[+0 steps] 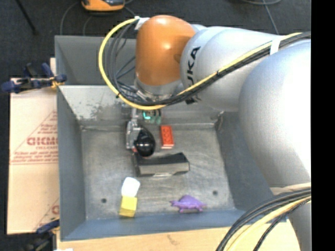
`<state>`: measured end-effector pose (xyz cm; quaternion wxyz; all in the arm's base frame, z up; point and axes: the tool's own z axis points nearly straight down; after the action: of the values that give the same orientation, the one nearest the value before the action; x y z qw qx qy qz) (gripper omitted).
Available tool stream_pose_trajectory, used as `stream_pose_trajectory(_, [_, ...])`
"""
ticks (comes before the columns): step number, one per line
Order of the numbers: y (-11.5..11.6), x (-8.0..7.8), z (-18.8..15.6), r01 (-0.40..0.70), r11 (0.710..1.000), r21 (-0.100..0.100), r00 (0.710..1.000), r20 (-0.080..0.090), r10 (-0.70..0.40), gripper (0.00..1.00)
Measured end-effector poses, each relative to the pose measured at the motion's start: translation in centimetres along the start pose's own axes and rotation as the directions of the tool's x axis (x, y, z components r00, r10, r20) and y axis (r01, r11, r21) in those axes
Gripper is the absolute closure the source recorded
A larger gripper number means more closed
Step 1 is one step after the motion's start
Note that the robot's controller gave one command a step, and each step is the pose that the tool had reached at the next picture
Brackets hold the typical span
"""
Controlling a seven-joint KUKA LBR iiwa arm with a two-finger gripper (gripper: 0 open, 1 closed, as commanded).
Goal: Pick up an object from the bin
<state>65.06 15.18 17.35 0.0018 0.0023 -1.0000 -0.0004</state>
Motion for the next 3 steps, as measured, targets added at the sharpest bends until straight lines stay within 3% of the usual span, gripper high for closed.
stream_pose_trajectory(1, [-0.1, -0.2, -0.5, -0.003, 1.000, -0.001, 1.000, 0.008, 0.003, 0.00])
stream_pose_trajectory(2, [-3.6, 1.0, 5.9, -0.097, 0.995, -0.003, 0.995, 0.013, 0.097, 0.00])
stream_pose_trajectory(3, [-4.8, 1.9, 6.0, -0.278, 0.961, -0.002, 0.961, 0.004, 0.278, 0.00])
